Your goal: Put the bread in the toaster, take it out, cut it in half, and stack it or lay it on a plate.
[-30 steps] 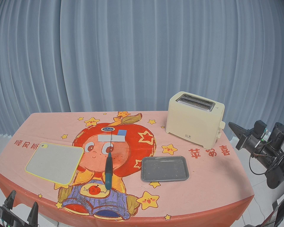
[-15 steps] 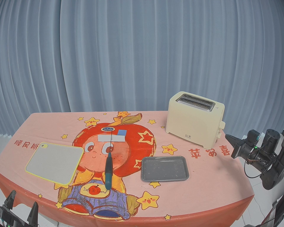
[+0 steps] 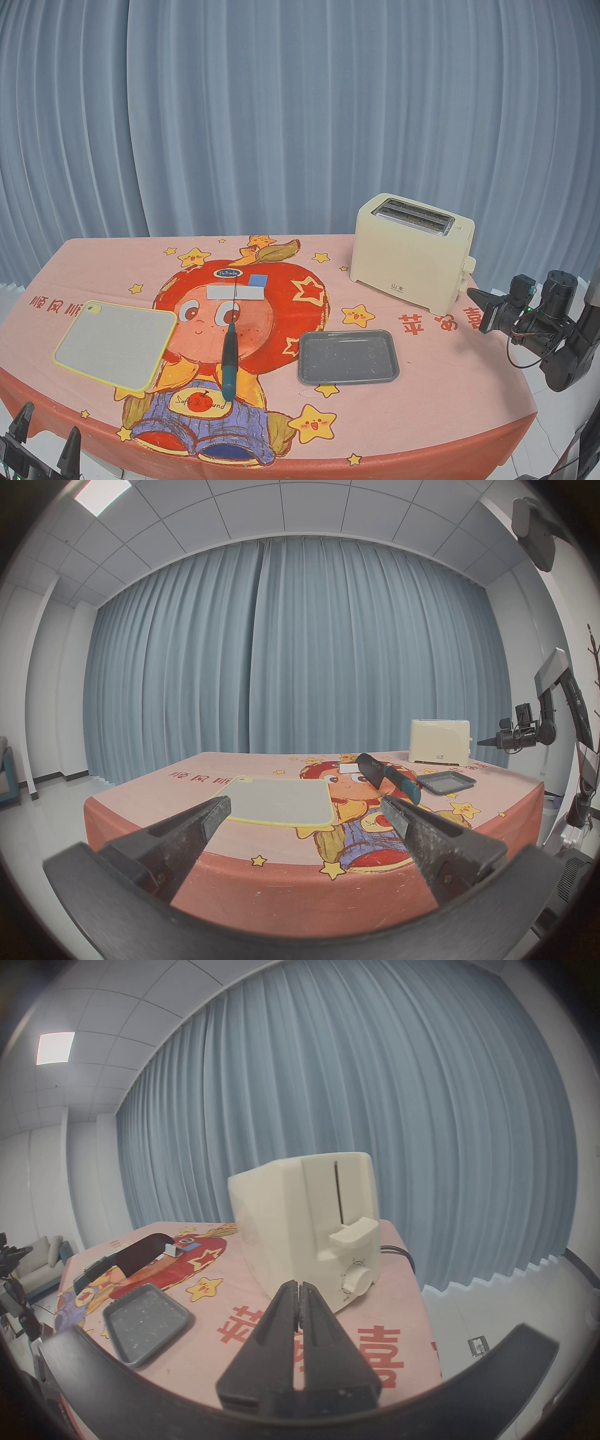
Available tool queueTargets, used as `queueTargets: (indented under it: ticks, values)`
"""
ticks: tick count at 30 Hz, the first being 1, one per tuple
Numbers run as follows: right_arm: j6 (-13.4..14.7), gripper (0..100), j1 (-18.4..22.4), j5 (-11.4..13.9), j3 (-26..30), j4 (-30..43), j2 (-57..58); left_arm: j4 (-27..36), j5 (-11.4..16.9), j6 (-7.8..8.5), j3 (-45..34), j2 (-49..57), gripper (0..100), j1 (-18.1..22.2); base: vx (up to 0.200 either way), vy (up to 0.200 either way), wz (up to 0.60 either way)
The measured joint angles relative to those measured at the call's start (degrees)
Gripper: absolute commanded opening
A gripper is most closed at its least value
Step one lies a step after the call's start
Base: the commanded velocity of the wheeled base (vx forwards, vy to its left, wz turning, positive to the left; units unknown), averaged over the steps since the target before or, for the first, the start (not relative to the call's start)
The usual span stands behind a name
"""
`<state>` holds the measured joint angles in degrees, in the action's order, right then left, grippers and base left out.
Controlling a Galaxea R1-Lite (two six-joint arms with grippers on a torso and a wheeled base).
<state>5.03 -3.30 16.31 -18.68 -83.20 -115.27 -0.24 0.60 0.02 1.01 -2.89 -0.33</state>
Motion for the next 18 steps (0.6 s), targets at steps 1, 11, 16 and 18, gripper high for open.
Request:
queueTargets:
  ticks: [1,11,16,18]
  values:
    - [-0.1,0,0.1,-0.6,-0.2,0.0,-0.2,0.0,0.0,-0.02,0.0,0.0,100,0.0,0.0,0.0,0.0]
    - [-0.4,0,0.5,-2.9,-2.7,0.0,-2.7,0.0,0.0,0.0,0.0,0.0,100,0.0,0.0,0.0,0.0]
    - [-0.2,0,0.6,-2.8,-4.6,0.0,-4.6,0.0,0.0,-0.02,0.0,0.0,100,0.0,0.0,0.0,0.0]
    - [-0.2,0,0.6,-2.8,-5.4,0.1,-5.4,0.0,0.0,-0.02,0.0,0.0,100,0.0,0.0,0.0,0.0]
